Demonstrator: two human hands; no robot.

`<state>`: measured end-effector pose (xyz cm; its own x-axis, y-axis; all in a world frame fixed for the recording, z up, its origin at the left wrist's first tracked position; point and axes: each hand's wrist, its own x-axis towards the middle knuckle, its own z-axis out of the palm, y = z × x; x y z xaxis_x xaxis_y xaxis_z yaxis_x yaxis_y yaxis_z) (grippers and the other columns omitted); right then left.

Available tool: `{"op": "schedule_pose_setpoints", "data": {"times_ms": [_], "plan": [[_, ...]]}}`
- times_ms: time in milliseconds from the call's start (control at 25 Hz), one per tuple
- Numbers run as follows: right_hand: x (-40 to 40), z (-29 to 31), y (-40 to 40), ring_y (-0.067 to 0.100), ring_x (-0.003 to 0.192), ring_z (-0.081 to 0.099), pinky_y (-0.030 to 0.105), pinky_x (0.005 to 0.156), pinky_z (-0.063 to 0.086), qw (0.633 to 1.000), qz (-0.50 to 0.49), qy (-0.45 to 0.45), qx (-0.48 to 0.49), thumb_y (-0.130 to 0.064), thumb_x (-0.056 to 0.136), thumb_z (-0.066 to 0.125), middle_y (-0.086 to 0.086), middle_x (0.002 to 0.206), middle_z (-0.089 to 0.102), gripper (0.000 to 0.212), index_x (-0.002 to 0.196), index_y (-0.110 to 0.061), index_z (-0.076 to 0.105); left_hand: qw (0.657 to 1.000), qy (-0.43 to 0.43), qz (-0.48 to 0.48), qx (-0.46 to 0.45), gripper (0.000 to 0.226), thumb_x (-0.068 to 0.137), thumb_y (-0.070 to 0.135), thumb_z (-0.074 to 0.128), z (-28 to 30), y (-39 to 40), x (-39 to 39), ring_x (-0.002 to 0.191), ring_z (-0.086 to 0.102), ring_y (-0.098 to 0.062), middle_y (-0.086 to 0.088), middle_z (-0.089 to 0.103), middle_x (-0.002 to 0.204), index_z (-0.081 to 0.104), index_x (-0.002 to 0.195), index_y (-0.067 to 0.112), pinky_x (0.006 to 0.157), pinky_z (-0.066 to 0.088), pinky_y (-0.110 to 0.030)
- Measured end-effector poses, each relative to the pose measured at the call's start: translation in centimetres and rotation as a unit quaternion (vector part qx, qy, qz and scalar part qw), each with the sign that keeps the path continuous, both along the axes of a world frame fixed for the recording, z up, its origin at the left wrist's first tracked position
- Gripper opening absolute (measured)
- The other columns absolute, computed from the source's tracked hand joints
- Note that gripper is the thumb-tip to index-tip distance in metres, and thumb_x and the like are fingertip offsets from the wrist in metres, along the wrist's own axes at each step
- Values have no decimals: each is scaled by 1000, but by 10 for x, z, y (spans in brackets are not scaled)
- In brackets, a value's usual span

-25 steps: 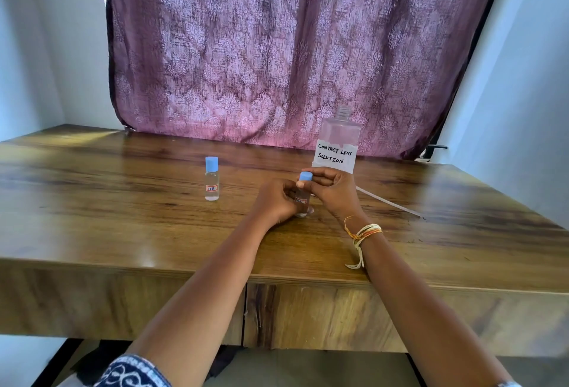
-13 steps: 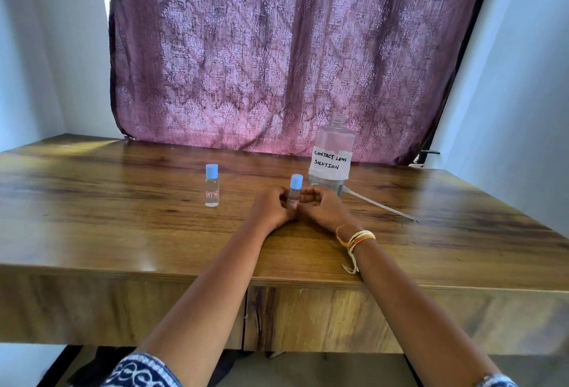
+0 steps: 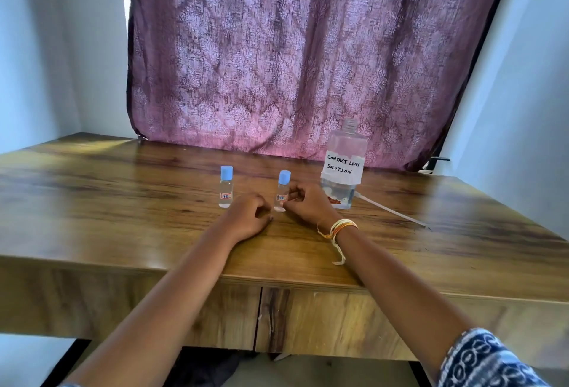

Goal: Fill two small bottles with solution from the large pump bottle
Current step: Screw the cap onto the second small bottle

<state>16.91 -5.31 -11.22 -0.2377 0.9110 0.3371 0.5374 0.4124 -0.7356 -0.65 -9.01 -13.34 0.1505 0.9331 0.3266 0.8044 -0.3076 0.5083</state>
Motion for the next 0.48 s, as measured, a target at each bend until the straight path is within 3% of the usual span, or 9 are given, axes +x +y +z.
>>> {"op": "schedule_pose_setpoints", "data": {"times_ms": [160, 240, 400, 480], "plan": [[-22, -3, 12, 12, 78, 66, 33, 83, 56, 999, -9, 30, -18, -10, 74, 73, -3, 81, 71, 20, 92, -19, 68, 999, 46, 23, -10, 38, 92, 32, 55, -1, -4, 7, 112, 57, -26, -10, 59, 124, 60, 121, 8, 95, 47, -38], [-23, -6, 17, 9, 77, 64, 30, 81, 55, 999, -15, 21, -21, -12, 76, 74, -4, 82, 69, 20, 95, -15, 68, 998, 57, 26, -7, 38, 93, 32, 52, -1, -5, 8, 112, 57, -26, -10, 60, 124, 61, 121, 8, 94, 48, -39], [-15, -7, 9, 3, 76, 58, 12, 70, 49, 999, 4, -26, -32, -13, 80, 71, -1, 89, 65, 32, 110, -7, 62, 998, 38, 31, 26, 27, 91, 26, 55, 4, -13, 13, 100, 62, -26, -10, 67, 108, 68, 109, 10, 85, 51, -39], [-4, -6, 0, 9, 89, 61, 17, 79, 52, 998, 12, -46, -32, -19, 82, 70, 2, 99, 65, 33, 112, -9, 62, 998, 8, 13, 53, 20, 88, 22, 57, 8, -18, 22, 90, 65, -24, -6, 71, 96, 72, 99, 15, 79, 53, -38]]}}
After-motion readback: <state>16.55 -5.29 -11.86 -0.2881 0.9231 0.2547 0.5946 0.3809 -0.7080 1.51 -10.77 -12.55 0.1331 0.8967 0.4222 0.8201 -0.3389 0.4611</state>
